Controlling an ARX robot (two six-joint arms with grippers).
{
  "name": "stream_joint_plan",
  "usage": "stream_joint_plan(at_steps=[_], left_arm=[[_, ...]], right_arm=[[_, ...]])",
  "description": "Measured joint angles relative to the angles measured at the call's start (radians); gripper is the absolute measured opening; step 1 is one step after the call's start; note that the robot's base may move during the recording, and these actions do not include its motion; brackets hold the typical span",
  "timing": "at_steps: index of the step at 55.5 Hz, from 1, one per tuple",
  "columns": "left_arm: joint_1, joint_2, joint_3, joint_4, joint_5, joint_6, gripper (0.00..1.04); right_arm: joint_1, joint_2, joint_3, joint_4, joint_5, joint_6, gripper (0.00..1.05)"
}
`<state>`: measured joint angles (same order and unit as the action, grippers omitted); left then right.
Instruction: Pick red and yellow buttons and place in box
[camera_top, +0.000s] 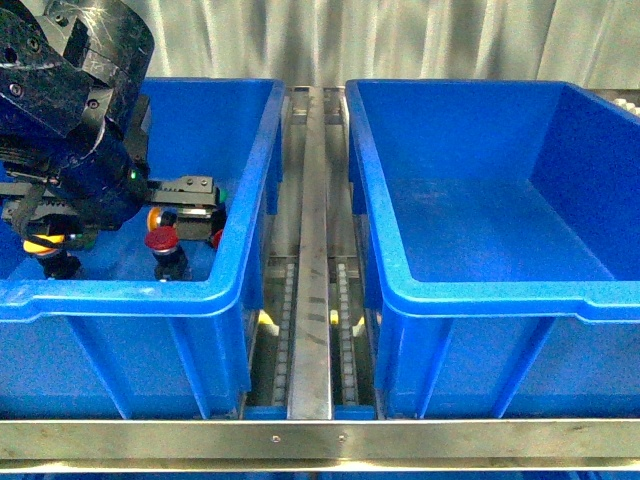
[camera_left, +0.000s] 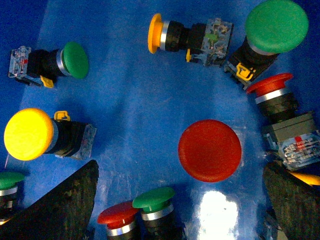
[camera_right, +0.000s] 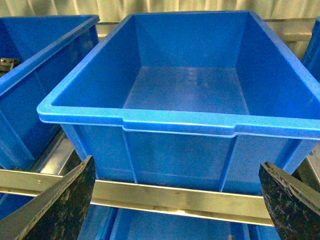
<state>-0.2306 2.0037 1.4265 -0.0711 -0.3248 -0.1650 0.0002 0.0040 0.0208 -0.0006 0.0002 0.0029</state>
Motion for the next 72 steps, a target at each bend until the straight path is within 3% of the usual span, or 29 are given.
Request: stream_joint_plan(at_steps=[46, 64, 72], left_arm=[[0.001, 0.113, 0.101, -0.013, -0.013, -0.016, 0.97], [-0.011, 0.151, 0.116, -0.011, -0.040, 0.000, 0.42], [-0.011, 0.150, 0.110, 0.021, -0.047, 0.007, 0.33]], right_arm=[[0.000, 0.000, 0.000, 0.000, 0.000, 0.000, 0.98], [0.000, 0.000, 0.000, 0.000, 0.000, 0.000, 0.98], [0.000, 0.000, 0.000, 0.000, 0.000, 0.000, 0.98]])
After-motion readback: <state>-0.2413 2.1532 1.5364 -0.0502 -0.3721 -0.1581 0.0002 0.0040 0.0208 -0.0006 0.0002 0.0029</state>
